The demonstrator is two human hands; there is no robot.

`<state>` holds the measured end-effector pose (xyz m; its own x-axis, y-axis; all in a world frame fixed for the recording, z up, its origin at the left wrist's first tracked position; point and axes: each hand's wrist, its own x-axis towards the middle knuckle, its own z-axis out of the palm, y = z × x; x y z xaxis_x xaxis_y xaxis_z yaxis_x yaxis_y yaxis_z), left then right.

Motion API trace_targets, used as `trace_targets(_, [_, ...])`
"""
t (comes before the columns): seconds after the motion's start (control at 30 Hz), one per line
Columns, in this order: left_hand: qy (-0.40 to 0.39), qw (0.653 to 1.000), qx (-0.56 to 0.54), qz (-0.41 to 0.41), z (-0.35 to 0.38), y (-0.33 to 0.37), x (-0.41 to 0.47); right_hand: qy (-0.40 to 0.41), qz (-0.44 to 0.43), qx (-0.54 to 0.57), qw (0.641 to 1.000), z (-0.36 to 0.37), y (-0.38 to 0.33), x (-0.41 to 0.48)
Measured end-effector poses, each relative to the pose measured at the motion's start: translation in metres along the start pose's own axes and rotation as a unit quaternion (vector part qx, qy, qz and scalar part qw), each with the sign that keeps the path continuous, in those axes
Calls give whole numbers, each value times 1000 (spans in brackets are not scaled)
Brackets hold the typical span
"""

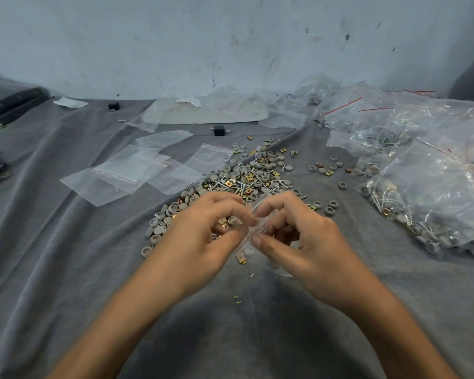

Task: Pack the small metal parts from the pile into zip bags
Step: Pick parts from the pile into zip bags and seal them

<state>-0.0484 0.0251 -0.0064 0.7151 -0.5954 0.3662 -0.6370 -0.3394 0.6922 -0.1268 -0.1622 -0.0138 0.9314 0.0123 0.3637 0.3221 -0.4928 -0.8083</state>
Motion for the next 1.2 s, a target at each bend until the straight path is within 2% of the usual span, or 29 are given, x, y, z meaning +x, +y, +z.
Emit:
trace_targets(0.1, [-77, 996, 48, -20, 0, -2, 1, -26, 9, 8, 1000, 2, -2, -2])
trace_targets(0.2, [-144, 988, -19, -59, 0, -1, 2, -41, 33, 47, 998, -5, -1, 0])
trace_targets(0.27, [-143, 981, -97, -92, -3, -2, 2, 12, 71, 39, 997, -18, 10, 4])
trace_targets(0.37, [-118, 969, -185, -114, -13, -2, 3, 121, 181, 10, 976, -30, 31, 10])
trace_targets(0.47, [-126, 957, -241, -106, -25, -4, 3, 112, 277, 64, 952, -19, 39, 17])
trace_targets(0.53, [-118, 948, -275, -111, -32, -6, 3, 96, 306, 160, 934, -12, 38, 22])
trace_targets(0.6, [-93, 949, -275, -119, -35, -11, 2, 106, 294, 235, 920, -12, 34, 24])
trace_targets(0.8, [-55, 947, -286, -133, -40, -14, -1, 136, 242, 325, 904, -26, 26, 14])
trace_targets(0.87, [-55, 937, -315, -141, -39, -12, -1, 134, 234, 284, 920, -29, 25, 11])
trace_targets(0.97, [-81, 926, -334, -158, -31, -6, -1, 180, 192, 113, 958, -34, 25, 9])
trace_targets(1.07, [-112, 917, -340, -174, -18, 0, -3, 182, 124, 107, 970, -44, 17, 7])
trace_targets(1.2, [-132, 914, -319, -213, -9, 0, -2, 128, 60, 61, 988, -46, 7, 4])
